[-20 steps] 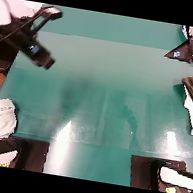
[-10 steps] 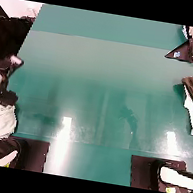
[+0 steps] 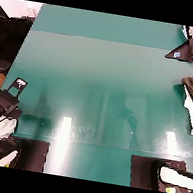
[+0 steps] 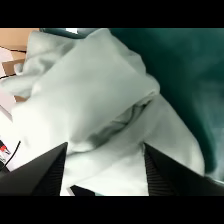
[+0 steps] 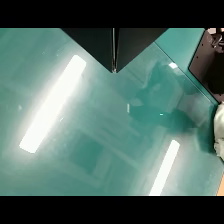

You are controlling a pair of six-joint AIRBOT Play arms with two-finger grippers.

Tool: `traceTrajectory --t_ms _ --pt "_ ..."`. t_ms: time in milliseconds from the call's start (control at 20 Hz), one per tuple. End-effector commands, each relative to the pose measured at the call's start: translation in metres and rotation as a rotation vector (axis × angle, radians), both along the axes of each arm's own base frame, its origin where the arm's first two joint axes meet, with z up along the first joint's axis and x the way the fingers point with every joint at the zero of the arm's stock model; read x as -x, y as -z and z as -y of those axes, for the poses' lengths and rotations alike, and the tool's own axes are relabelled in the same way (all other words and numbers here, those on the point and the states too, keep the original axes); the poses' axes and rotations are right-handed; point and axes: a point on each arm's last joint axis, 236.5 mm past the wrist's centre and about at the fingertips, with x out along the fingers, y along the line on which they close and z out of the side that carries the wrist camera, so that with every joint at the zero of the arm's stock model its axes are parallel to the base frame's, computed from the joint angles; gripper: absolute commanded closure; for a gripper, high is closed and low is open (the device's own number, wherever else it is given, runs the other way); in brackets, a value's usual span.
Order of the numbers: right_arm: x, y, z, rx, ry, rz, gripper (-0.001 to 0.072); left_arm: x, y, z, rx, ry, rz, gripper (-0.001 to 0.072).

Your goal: Fold the shirts.

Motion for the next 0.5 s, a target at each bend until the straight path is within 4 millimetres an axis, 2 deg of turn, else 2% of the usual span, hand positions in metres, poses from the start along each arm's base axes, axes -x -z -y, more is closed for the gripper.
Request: traceTrajectory --t_ms 0,50,150,200,250,350,450 --pt "0.002 0.000 0.000 0.002 -0.007 -0.005 0.0691 0.005 0.012 -0.006 -0.022 0.012 -0.009 0.0156" --pt "0.002 0.000 0.000 0.002 -0.007 -0.005 0.0691 0.004 0.012 -0.005 -0.021 0.014 -0.007 0.0188" --pt "0.002 0.000 0.000 0.002 -0.007 -0.005 0.0691 0.003 0.012 -0.005 -0.020 0.015 -0.004 0.0617" --pt "0.002 0.000 0.000 0.002 -0.007 -0.005 0.0691 0.002 0.012 -0.005 -0.018 0.018 0.001 0.0678" --pt "0.002 0.000 0.000 0.002 -0.007 -0.005 0.0691 -0.002 0.007 -0.004 -0.016 0.018 0.014 0.0686" --pt "0.001 0.000 0.000 0.001 -0.005 -0.003 0.0691 -0.031 -0.022 0.005 0.015 0.026 0.118 0.0686" --pt "0.001 0.000 -0.001 0.001 -0.006 -0.003 0.0691 -0.079 -0.082 0.025 0.089 0.073 0.317 0.0686"
